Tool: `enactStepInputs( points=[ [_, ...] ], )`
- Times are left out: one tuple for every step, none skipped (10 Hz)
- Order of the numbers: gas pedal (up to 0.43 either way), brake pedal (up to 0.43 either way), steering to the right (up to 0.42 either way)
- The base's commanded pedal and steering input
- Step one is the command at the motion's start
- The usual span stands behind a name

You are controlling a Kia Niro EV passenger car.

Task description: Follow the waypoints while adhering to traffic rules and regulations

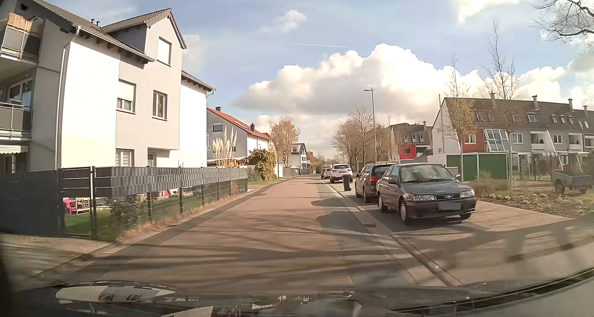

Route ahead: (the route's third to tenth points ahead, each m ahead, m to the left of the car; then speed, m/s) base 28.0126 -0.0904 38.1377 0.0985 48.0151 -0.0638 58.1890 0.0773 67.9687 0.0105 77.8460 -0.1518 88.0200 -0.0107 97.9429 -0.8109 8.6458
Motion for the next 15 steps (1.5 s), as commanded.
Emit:
enactStepInputs(
  points=[
    [0.150,0.000,-0.005],
    [0.150,0.000,-0.007],
    [0.150,0.000,-0.008],
    [0.150,0.000,-0.008],
    [0.150,0.000,-0.007],
    [0.150,0.000,-0.007],
    [0.150,0.000,-0.007],
    [0.150,0.000,-0.007],
    [0.150,0.000,-0.006],
    [0.150,0.000,-0.006],
    [0.150,0.000,-0.005],
    [0.150,0.000,-0.004],
    [0.150,0.000,-0.004],
    [0.150,0.000,-0.002],
    [0.150,0.000,-0.003]
  ],
)
